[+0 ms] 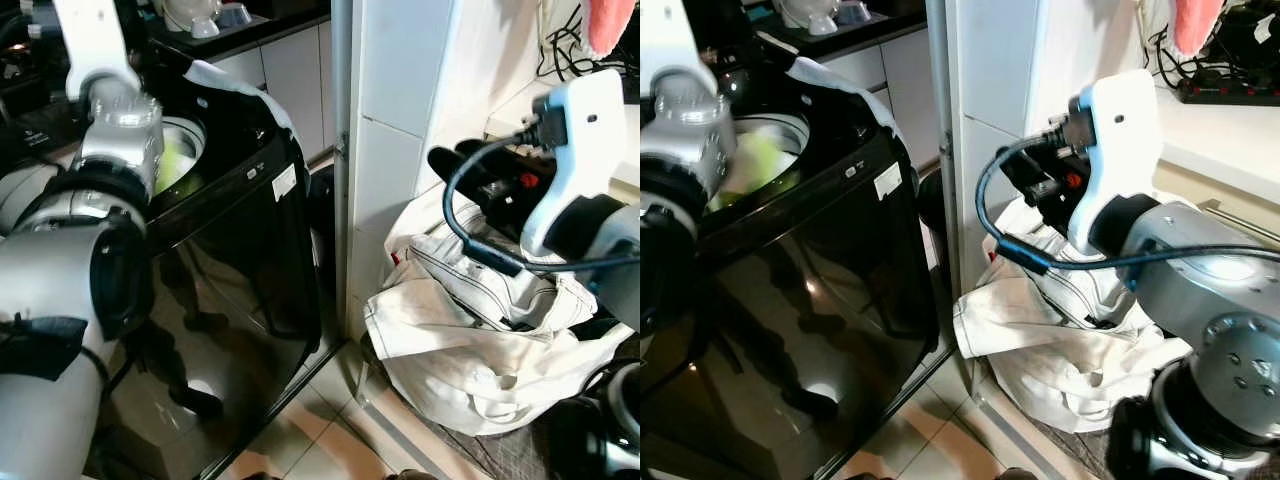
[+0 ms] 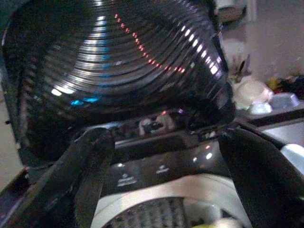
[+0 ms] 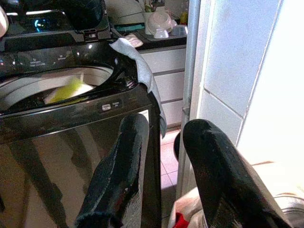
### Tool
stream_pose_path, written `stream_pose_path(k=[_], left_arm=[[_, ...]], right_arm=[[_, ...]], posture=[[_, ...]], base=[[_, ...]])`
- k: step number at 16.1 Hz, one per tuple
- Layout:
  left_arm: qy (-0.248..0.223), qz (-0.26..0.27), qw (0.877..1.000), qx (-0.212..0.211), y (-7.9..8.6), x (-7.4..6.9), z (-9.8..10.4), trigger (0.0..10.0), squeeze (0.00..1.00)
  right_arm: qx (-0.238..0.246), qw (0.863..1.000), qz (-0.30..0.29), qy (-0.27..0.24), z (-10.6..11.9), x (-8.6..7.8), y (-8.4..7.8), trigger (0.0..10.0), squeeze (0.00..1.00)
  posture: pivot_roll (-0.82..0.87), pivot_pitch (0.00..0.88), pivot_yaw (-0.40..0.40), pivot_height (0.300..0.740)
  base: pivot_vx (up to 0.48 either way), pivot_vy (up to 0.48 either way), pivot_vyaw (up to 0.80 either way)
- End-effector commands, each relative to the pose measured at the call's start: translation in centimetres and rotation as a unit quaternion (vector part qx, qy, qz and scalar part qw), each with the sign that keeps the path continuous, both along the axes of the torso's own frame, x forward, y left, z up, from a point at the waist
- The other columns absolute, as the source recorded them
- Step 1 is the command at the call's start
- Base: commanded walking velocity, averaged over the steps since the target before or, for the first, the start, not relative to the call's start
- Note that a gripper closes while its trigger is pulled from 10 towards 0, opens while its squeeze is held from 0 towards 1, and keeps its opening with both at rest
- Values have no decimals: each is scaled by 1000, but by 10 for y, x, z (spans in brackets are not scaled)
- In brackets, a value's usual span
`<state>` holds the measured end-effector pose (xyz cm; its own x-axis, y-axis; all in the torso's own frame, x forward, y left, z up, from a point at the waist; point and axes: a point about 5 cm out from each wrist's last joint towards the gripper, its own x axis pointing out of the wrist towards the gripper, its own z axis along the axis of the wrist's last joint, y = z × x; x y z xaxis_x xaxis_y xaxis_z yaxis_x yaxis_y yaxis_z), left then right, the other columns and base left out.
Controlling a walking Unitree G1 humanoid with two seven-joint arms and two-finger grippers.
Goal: Clothes washing
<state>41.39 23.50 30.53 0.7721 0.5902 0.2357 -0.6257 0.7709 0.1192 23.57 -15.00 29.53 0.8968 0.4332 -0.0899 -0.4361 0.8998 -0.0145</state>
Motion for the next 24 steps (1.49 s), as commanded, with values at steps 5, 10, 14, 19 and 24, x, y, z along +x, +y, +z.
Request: stream_pose_path(k=[5, 10, 14, 19, 24], left_arm=[[30, -319, 946, -38, -80, 16, -9, 10000, 0], [120, -402, 907, -34, -75, -28, -109, 10000, 0], [128, -536, 834, 18, -91, -77, -121, 10000, 0], [169, -686, 708, 25, -121, -114, -116, 10000, 0], [191, -737, 648, -18, -128, -126, -108, 10000, 0]], right_arm=[[-32, 991, -129, -6, -11, 19, -16, 10000, 0], [-110, 961, -240, 84, -59, 31, -52, 10000, 0], [-128, 951, -224, 173, -76, 60, -79, 10000, 1000], [-210, 926, -159, 272, -109, 68, -91, 10000, 1000], [-265, 887, -162, 342, -165, 69, -115, 10000, 0]], posture=[[-253, 0, 179, 740], [-110, 0, 102, 740], [-72, 0, 48, 740], [-55, 0, 37, 740], [-59, 0, 53, 740]], base=[[0, 0, 0], [0, 0, 0], [0, 0, 0], [0, 0, 0], [0, 0, 0]])
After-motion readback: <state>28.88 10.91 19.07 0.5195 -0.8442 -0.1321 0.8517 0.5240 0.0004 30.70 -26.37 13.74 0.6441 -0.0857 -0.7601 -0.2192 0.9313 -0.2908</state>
